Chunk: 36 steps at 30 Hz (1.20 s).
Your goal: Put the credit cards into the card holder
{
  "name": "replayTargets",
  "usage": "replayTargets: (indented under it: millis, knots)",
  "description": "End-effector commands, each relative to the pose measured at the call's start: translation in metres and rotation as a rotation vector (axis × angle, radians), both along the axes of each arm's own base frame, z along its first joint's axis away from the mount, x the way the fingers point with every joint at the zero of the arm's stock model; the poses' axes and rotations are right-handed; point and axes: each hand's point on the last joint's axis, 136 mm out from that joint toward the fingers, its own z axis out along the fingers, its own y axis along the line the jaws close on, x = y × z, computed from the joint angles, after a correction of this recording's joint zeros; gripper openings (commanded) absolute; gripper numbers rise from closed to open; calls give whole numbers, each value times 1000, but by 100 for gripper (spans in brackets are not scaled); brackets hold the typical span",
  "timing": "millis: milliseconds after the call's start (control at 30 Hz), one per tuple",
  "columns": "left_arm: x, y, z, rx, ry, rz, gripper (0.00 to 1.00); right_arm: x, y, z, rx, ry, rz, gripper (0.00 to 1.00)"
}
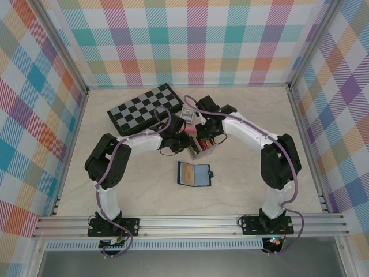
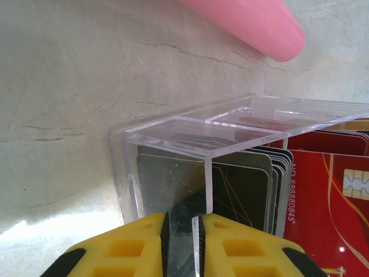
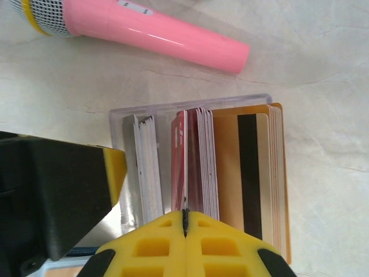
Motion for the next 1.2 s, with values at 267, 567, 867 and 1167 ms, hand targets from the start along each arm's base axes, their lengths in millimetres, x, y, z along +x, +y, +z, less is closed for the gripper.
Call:
replayTargets:
  millis: [267, 567, 867, 1167]
  knots:
    - [-1, 5, 48, -35, -101, -10, 50, -5, -7, 41, 263, 43, -101, 0]
    - [4, -9, 125, -389, -240, 1, 77, -11, -11, 91, 533, 52, -160, 0]
    - [4, -43, 186, -714, -286, -122, 80, -19, -6, 130, 748, 71, -165, 0]
    - [-2, -48, 212, -799, -332, -179, 44, -16, -7, 127, 812, 108, -191, 0]
